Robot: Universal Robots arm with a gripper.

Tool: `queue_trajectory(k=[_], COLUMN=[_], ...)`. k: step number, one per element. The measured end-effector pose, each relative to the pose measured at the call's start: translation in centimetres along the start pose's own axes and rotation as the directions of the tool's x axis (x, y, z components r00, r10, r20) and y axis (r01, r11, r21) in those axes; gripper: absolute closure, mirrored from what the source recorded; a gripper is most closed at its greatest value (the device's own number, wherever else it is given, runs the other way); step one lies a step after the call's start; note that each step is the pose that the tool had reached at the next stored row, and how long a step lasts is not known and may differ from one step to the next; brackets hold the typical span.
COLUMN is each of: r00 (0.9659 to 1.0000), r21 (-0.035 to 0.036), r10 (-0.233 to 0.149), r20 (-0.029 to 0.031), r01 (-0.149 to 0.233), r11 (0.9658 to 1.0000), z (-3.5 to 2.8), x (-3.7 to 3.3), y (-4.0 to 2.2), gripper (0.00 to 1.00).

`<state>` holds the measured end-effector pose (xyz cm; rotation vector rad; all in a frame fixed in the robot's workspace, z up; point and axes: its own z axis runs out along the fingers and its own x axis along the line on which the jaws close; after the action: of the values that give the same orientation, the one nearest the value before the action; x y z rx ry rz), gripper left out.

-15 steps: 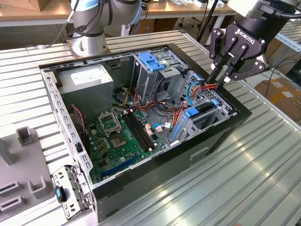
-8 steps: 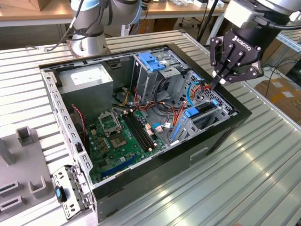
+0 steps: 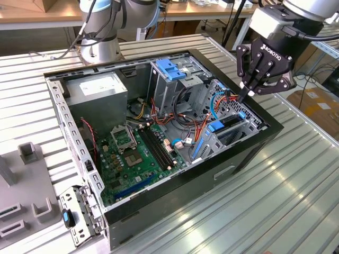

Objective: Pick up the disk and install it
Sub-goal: 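Insert the disk into the insertion slot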

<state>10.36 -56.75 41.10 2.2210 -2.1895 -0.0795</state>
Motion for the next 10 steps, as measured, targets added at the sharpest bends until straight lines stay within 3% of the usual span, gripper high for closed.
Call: queue_trajectory(k=[2,6,10], r00=[1.0000,1.0000,1.0000], r21=[0.0099,0.0228,0.0264], r10=[-0.003,-0.006,-0.007], r20=[-0.0001,-0.0006,-0.0005], r01=[0.003,0.006,0.007], r11=[0.9999,0.9997,0.9996], z=[0.21,0.57,0.72], x=[0.01,0.02,0.02], y=[-0.01,-0.03,-0.03], gripper=[0.89,0.89,0.89])
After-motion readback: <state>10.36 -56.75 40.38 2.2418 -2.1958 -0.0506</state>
